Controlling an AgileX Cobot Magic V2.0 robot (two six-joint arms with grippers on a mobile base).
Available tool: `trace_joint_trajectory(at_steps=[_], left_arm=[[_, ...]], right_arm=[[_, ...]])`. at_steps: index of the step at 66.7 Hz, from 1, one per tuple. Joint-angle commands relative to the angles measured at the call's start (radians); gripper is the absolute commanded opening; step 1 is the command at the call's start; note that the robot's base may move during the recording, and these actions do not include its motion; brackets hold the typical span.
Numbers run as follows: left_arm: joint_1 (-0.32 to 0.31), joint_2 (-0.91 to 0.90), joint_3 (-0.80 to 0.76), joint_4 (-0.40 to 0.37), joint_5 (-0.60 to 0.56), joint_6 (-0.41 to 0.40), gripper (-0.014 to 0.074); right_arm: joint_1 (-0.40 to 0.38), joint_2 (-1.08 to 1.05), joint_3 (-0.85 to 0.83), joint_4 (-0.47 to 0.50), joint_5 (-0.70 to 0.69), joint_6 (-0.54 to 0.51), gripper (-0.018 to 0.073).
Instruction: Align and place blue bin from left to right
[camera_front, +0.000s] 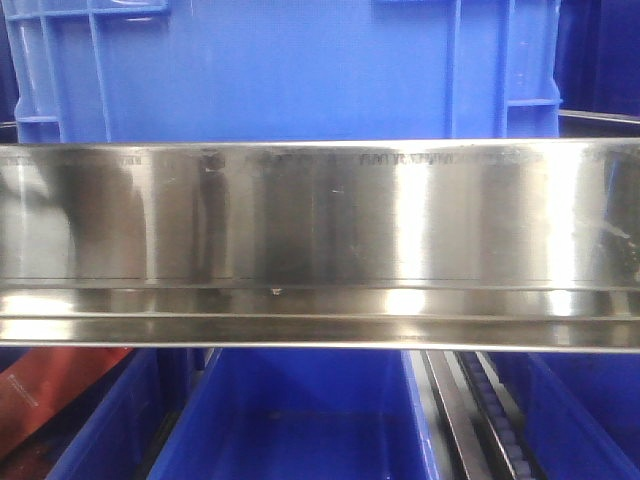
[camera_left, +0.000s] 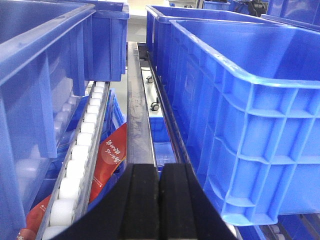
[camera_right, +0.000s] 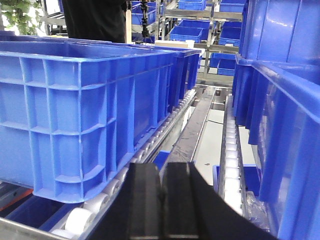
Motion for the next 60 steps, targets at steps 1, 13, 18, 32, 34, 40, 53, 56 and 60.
trace_joint_trajectory(at_steps=[1, 13, 18, 32, 34, 40, 53, 56, 60], left_arm=[[0.001, -0.007, 0.002, 0.001, -0.024, -0.005, -0.0111], [0.013, -0.035, 0.008, -0.075, -0.004, 0.024, -0.0111], [0.042, -0.082, 0.048, -0.079, -0.038, 0.094, -0.0111], [0.115, -0.250, 0.268, -0.117, -0.243, 0.163, -0.0111], [0.123, -0.281, 0.310, -0.117, -0.269, 0.163, -0.0111], [0.138, -0.364, 0.423, -0.117, -0.314, 0.163, -0.0111], [0.164, -0.453, 0.587, -0.117, -0.391, 0.163, -0.0111], [0.172, -0.453, 0.587, -0.132, -0.432, 0.163, -0.0111], [0.177, -0.453, 0.587, -0.135, -0.386, 0.163, -0.0111]], right_arm=[[-0.006, -0.004, 0.002, -0.006, -0.031, -0.005, -0.0068], [-0.006, -0.004, 0.002, -0.006, -0.031, -0.005, -0.0068], [-0.006, -0.004, 0.002, -0.006, -0.031, -0.005, -0.0068], [-0.006, -0.004, 0.002, -0.006, -0.031, -0.005, -0.0068], [-0.006, -0.004, 0.002, -0.006, -0.031, -0.005, -0.0068], [-0.006, -0.004, 0.002, -0.006, -0.031, -0.005, -0.0068], [-0.006, -0.004, 0.002, -0.006, -0.031, -0.005, -0.0068], [-0.006, -0.004, 0.002, -0.006, -0.031, -0.005, -0.0068], [-0.006, -0.004, 0.002, -0.006, -0.033, -0.005, -0.0068]])
